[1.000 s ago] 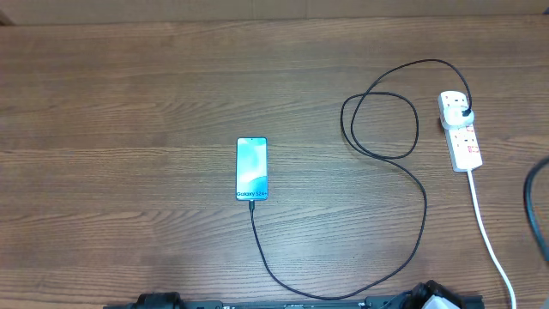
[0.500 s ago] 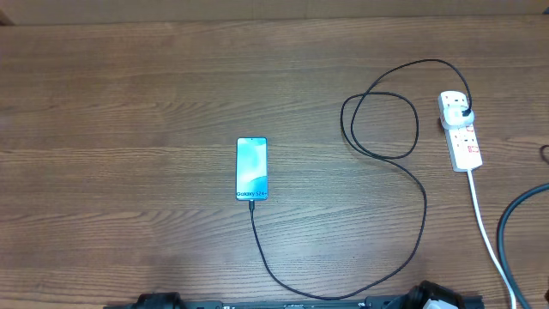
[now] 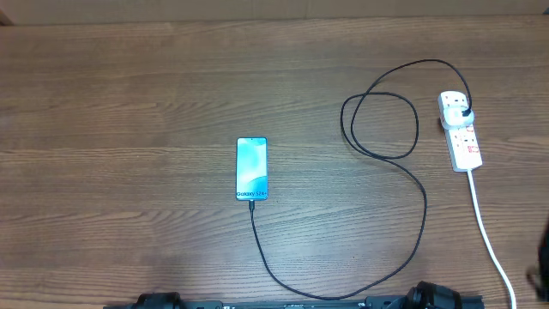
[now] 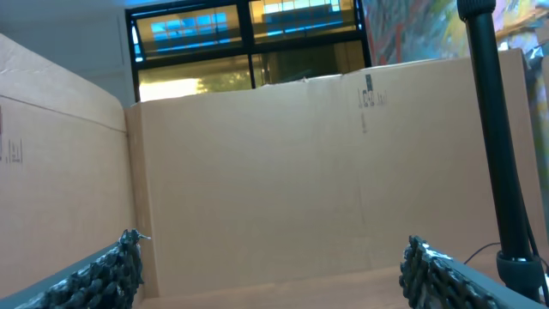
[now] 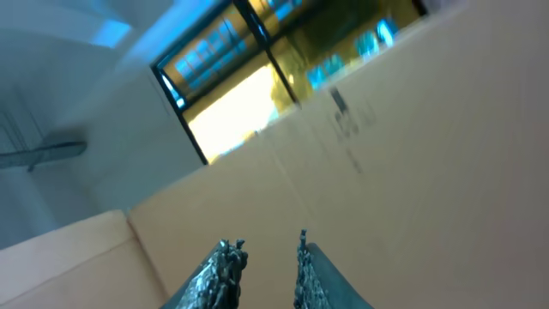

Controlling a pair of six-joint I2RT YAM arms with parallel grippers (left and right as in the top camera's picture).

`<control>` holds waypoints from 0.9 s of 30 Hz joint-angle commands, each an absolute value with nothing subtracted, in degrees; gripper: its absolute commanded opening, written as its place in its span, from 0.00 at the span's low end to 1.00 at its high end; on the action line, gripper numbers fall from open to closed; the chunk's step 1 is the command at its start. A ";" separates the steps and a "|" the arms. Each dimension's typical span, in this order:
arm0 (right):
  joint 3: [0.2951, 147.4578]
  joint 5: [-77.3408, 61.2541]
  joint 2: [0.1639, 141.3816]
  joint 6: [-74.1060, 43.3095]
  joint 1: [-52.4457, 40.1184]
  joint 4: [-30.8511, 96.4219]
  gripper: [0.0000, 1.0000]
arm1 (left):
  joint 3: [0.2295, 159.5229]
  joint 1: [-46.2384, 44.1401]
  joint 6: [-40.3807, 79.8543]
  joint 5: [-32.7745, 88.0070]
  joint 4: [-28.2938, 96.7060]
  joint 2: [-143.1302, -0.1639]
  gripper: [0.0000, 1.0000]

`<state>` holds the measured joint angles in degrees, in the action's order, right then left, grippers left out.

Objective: Plug charger to phone and switch on socket

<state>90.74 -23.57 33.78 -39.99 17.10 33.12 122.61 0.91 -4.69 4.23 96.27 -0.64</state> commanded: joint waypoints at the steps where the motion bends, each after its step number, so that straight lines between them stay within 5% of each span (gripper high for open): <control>1: 91.07 -17.96 29.89 -38.68 16.73 33.78 0.25 | 122.43 1.48 -5.63 3.99 96.14 -0.36 1.00; 13: 89.30 -9.96 23.77 -38.70 14.72 34.44 0.32 | 115.77 1.48 -6.63 4.05 92.86 -0.36 1.00; 27: 89.32 -7.92 23.75 -38.68 11.62 34.85 0.43 | 79.15 1.48 -6.15 8.01 69.56 -0.36 1.00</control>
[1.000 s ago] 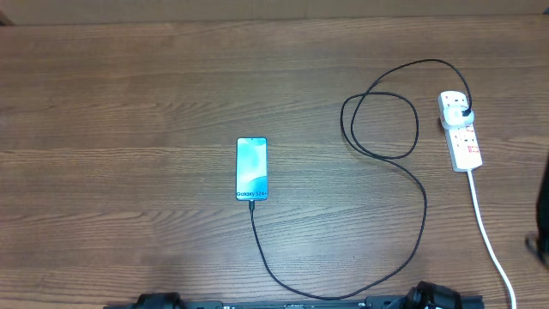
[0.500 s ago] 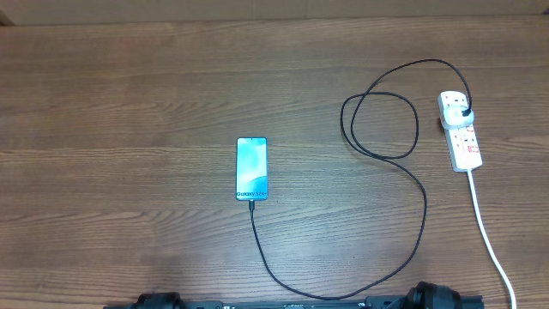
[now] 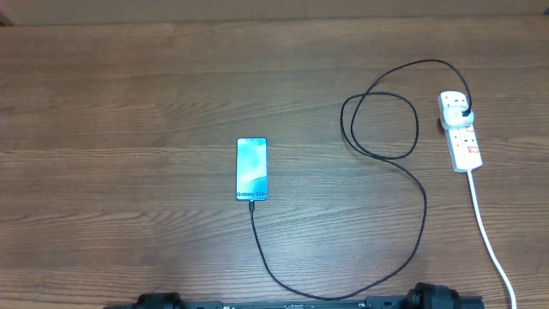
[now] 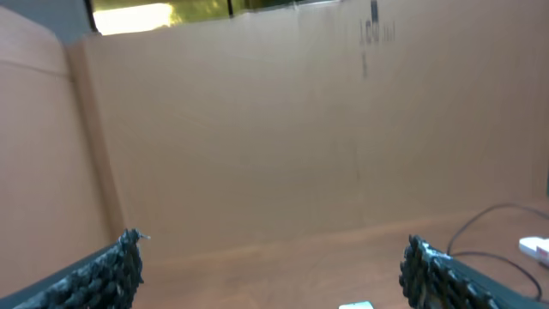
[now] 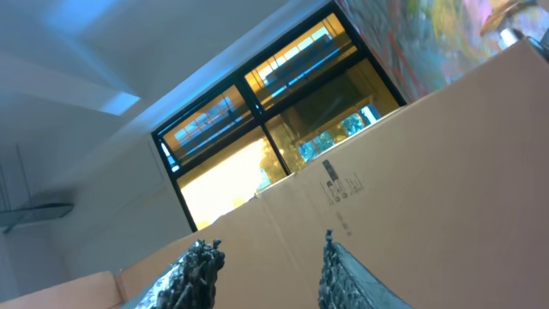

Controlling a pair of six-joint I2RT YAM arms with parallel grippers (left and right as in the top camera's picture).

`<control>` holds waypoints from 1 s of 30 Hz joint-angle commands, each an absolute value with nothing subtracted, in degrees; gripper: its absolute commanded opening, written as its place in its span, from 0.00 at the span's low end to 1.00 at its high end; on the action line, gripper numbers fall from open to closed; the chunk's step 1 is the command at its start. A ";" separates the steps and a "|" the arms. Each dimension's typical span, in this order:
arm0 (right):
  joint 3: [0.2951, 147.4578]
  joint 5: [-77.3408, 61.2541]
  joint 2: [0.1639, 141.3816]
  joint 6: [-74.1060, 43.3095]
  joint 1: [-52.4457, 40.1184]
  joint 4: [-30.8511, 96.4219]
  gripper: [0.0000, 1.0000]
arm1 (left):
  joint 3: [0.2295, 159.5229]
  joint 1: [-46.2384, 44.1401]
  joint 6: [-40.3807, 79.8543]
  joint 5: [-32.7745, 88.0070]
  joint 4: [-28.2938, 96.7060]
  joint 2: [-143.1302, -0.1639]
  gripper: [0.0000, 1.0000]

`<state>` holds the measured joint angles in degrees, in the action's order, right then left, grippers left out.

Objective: Plug charger to phone and switch on socket

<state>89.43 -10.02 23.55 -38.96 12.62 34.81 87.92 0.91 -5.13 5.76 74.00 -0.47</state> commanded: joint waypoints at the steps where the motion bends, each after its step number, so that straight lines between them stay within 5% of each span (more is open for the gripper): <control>1: 89.32 -7.40 23.75 -38.65 11.51 34.89 0.43 | 75.50 1.48 -6.17 8.69 66.94 -0.36 1.00; 30: 89.32 -6.46 23.73 -38.72 10.50 35.24 0.45 | 11.55 1.48 -6.24 9.87 10.22 -0.36 1.00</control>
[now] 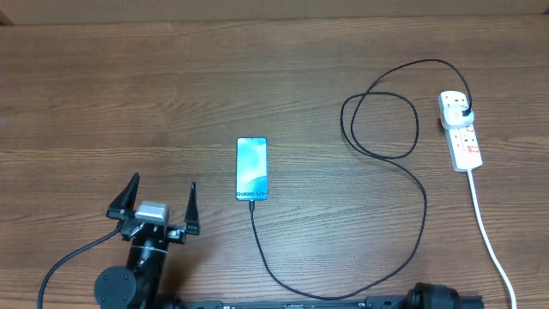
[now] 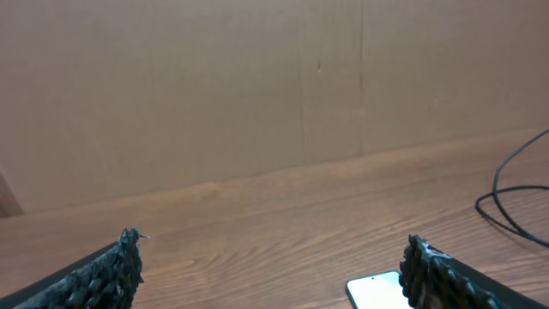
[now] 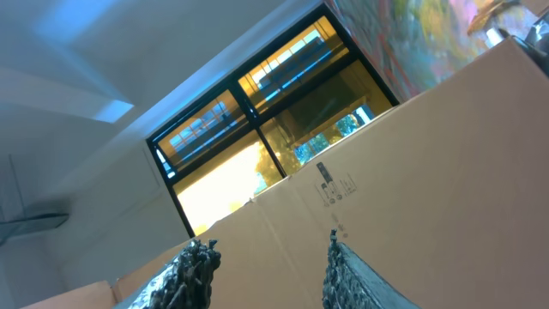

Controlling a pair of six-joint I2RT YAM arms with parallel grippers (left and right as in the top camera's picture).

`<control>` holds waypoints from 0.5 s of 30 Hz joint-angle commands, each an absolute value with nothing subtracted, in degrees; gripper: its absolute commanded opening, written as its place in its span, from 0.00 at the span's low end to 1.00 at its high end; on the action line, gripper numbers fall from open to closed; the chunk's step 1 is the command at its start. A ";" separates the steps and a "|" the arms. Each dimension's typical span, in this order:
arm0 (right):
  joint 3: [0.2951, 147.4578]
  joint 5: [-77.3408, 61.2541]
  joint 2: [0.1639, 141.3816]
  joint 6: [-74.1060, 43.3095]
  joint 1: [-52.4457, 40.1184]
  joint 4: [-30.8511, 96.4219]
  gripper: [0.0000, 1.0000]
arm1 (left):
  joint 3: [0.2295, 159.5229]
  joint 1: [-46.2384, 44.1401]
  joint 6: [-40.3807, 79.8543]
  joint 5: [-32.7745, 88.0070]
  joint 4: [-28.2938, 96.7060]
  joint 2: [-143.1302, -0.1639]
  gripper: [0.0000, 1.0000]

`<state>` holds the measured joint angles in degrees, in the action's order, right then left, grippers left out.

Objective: Plug charger to phone and switch on socket

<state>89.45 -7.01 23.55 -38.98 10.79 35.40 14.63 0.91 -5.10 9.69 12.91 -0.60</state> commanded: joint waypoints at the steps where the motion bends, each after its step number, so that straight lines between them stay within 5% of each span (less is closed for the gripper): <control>1: 89.34 -6.46 23.73 -38.72 10.50 35.24 0.45 | 10.68 1.48 -6.22 9.87 9.10 -0.36 1.00; 15: 89.76 -6.46 23.70 -38.72 9.41 35.18 0.45 | 0.27 1.48 -6.22 8.23 2.81 -0.36 1.00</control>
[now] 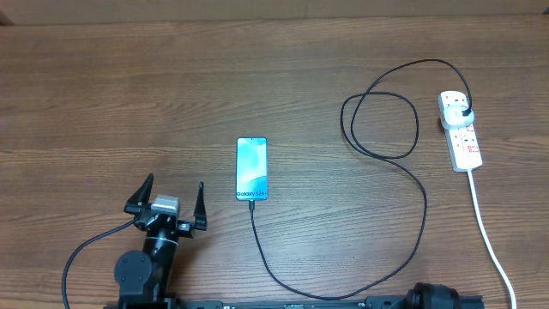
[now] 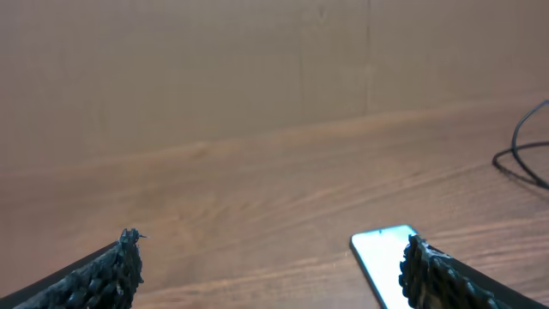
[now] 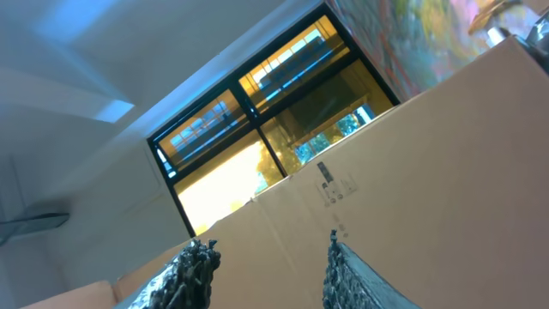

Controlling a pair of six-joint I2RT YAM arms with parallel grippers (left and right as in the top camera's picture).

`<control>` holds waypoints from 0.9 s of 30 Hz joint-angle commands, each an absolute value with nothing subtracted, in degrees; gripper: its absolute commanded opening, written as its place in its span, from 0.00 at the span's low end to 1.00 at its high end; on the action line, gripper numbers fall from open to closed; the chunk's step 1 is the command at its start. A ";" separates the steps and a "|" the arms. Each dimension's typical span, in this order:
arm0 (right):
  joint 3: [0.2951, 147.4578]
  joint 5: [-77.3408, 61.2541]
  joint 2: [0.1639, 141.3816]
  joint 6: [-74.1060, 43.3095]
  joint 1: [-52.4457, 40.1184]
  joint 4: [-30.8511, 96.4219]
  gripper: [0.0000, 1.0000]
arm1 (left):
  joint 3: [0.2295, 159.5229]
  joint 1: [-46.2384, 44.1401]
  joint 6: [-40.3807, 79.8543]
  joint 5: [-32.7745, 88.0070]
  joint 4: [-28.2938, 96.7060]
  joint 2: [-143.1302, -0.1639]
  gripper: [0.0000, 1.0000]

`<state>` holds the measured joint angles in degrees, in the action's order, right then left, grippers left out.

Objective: Plug charger to phone and switch on socket

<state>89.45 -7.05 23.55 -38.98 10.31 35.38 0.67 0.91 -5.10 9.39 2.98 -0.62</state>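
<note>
The phone (image 1: 251, 168) lies screen-up mid-table with its display lit, and the black charger cable (image 1: 403, 257) meets its near end. The cable loops right to a plug in the white socket strip (image 1: 461, 130). My left gripper (image 1: 169, 196) is open near the front edge, left of the phone, nothing between its fingers. In the left wrist view the phone's corner (image 2: 382, 257) shows beside the right finger (image 2: 433, 273). My right gripper (image 3: 268, 257) is open, pointing up at a cardboard wall, and is out of the overhead view.
A cardboard wall (image 2: 257, 60) stands along the table's far edge. The strip's white lead (image 1: 491, 240) runs to the front right edge. A black cable (image 1: 86, 249) trails from my left arm at the front left.
My left gripper has moved a little right and forward, closer to the phone; its wrist view now shows more of the phone. The right gripper's view is unchanged.
At first neither arm showed overhead; both wrist cameras faced the cardboard wall, the right gripper nearly shut. Then the right gripper stood wider open and the left camera had tilted down. Later the left gripper appeared open at the front left, and now sits nearer the phone.
</note>
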 commanded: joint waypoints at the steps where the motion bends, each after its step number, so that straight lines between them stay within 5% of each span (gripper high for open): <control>1: 89.76 -6.46 23.70 -38.72 9.28 35.05 0.45 | 0.25 1.48 -6.17 7.40 2.79 -0.36 1.00; 27: 90.06 -6.48 22.57 -38.94 8.69 34.15 0.45 | 0.27 1.48 -4.67 2.74 4.25 -0.47 1.00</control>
<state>89.47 -7.03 23.53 -38.98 9.21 34.30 0.47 0.91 -4.86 3.75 4.03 -0.64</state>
